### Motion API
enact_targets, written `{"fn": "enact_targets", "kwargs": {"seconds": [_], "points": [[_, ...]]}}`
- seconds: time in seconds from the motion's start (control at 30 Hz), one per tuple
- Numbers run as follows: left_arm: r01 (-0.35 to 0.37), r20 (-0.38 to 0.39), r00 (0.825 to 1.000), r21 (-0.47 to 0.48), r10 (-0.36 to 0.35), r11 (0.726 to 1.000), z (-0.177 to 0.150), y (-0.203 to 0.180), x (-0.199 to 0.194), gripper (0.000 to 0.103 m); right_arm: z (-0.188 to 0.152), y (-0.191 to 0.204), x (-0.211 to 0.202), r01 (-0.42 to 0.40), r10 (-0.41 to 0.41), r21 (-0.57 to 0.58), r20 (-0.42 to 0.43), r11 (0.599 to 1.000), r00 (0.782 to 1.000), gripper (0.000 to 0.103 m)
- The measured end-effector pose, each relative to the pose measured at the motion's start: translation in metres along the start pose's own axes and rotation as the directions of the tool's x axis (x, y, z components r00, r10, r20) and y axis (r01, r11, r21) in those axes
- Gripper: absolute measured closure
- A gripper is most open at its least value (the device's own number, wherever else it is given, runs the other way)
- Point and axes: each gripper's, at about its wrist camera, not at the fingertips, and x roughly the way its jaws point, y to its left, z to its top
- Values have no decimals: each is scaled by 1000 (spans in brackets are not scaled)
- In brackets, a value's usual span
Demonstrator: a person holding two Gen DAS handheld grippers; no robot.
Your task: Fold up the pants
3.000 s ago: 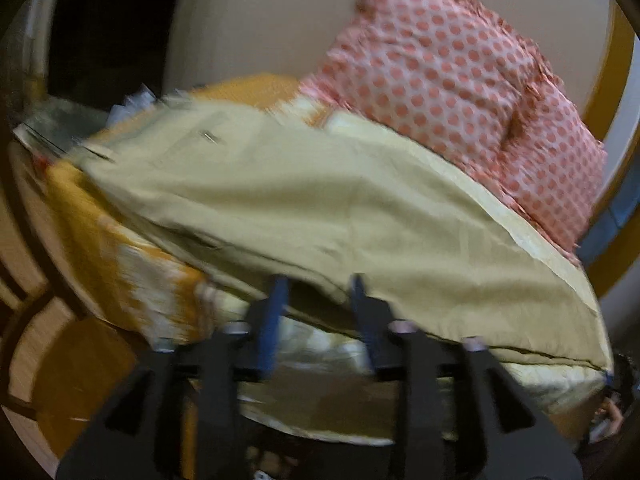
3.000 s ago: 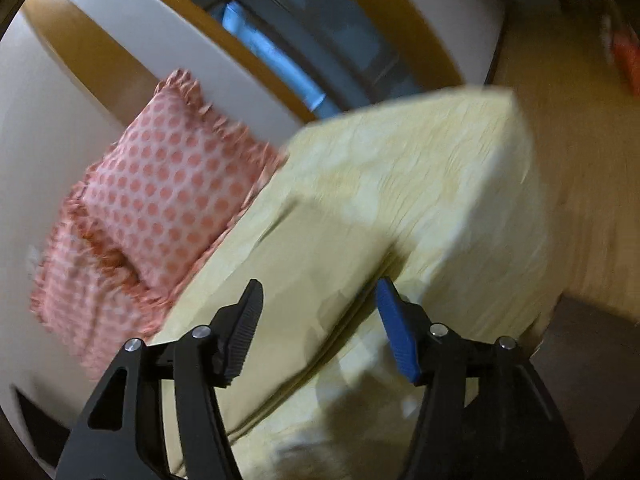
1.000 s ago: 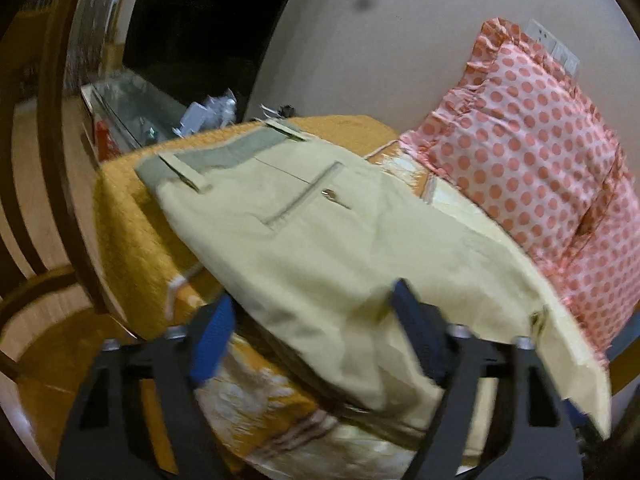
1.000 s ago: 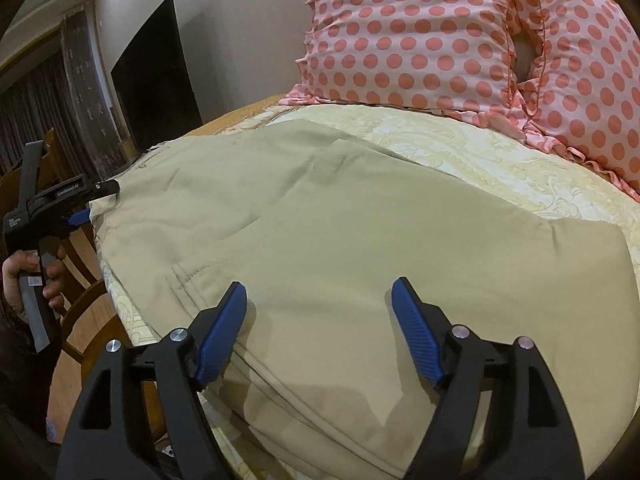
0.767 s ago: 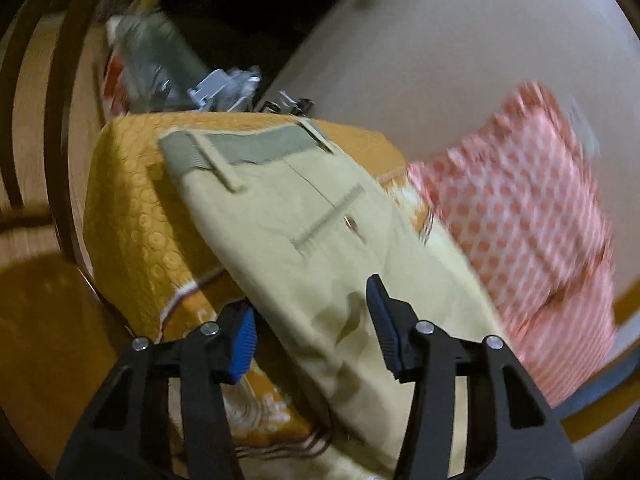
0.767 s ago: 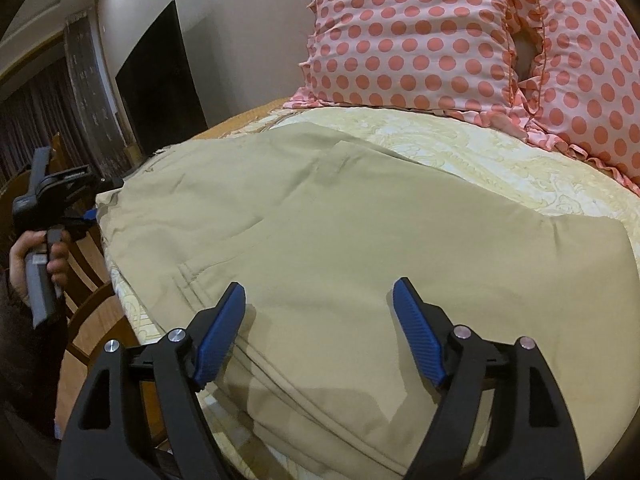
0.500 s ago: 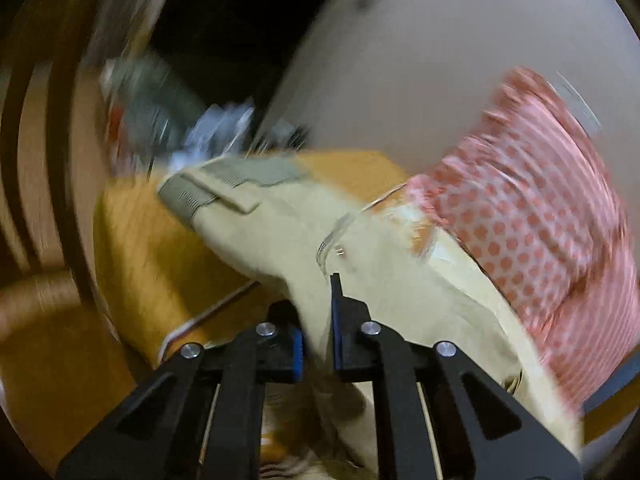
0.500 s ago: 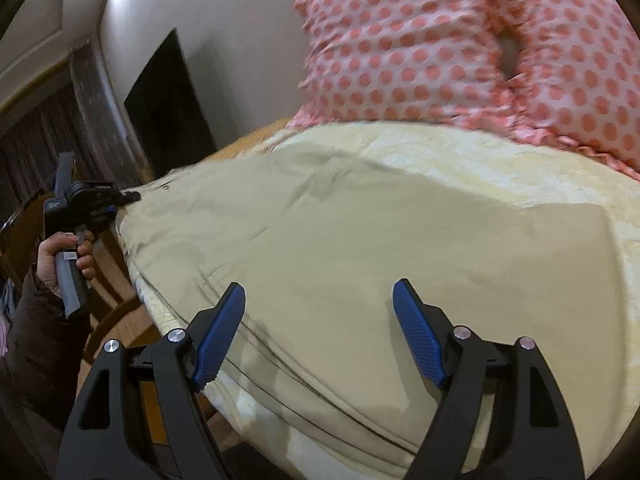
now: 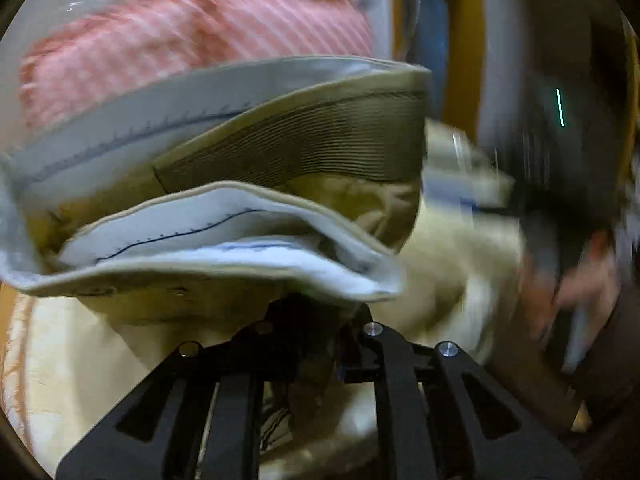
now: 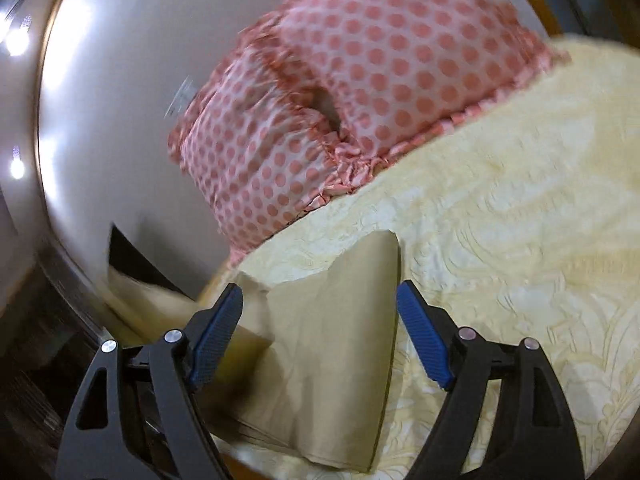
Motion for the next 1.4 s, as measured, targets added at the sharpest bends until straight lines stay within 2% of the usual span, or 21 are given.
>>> {"fn": "enact_targets", "kwargs": {"seconds": [0.13,0.2,0.27,0.4,0.47,0.5,0.57,0.6,0.67,0.7,0.73,0.8,0.83,1.03,1.07,1.13,1.17,1.2,1.3,1.37,1.4], "points": [[-66,41,997,101,62,993,-17,-16,2,92,5,-14,10,-16,22,84,-65,996,998,21],[-98,46,995,147,92,984,-15,-19,1,91,7,-9,16,1,4,79,-72,997,997,21],[-85,32,996,149,81,985,-14,-18,4,91,8,3,15,-6,7,26,-52,1000,999,21],[-77,24,997,160,74,984,-10,-18,9,89,10,58,12,-58,41,-222,-81,973,996,21],[-76,24,997,157,73,985,-8,-22,11,87,10,101,14,-123,72,-365,-150,923,986,20],[-74,27,997,151,71,986,-9,-22,10,83,9,130,18,-149,66,-462,-192,874,979,17],[-73,36,997,137,69,988,-10,-21,10,82,2,176,27,-201,45,-601,-265,774,963,15],[-75,43,997,132,70,988,-8,-20,11,82,-2,192,32,-232,35,-640,-306,732,952,15],[-72,54,996,121,66,990,-10,-21,8,82,-12,234,51,-336,10,-708,-422,621,907,17],[-70,65,996,113,63,991,-11,-19,7,82,-14,245,58,-371,6,-715,-457,593,890,21],[-69,75,995,105,61,992,-12,-18,7,82,-18,261,70,-425,-2,-709,-515,562,857,22],[-75,89,994,102,66,992,-14,-17,6,82,-26,281,92,-482,-49,-688,-599,542,799,24],[-79,92,993,103,70,991,-14,-17,6,82,-36,294,106,-496,-102,-695,-627,521,772,24],[-82,109,992,101,71,991,-19,-17,3,82,-104,331,146,-520,-373,-768,-638,374,674,25],[-80,110,992,101,69,992,-19,-16,3,82,-109,331,152,-507,-415,-786,-618,353,668,30],[-78,113,991,103,67,992,-20,-17,2,82,-110,320,164,-463,-493,-811,-584,356,645,59],[-78,115,991,103,66,992,-21,-17,2,82,-105,315,169,-449,-508,-813,-582,370,636,84],[-78,120,991,103,66,992,-22,-17,1,82,-99,306,171,-424,-518,-820,-572,385,636,92],[-69,123,991,103,56,992,-25,-17,0,81,-84,294,168,-391,-497,-831,-552,397,669,93],[-71,124,991,105,58,992,-26,-18,1,81,-66,286,160,-353,-469,-841,-526,409,709,94],[-73,126,990,106,59,992,-26,-19,0,81,-51,281,154,-319,-447,-846,-504,427,739,94]]}}
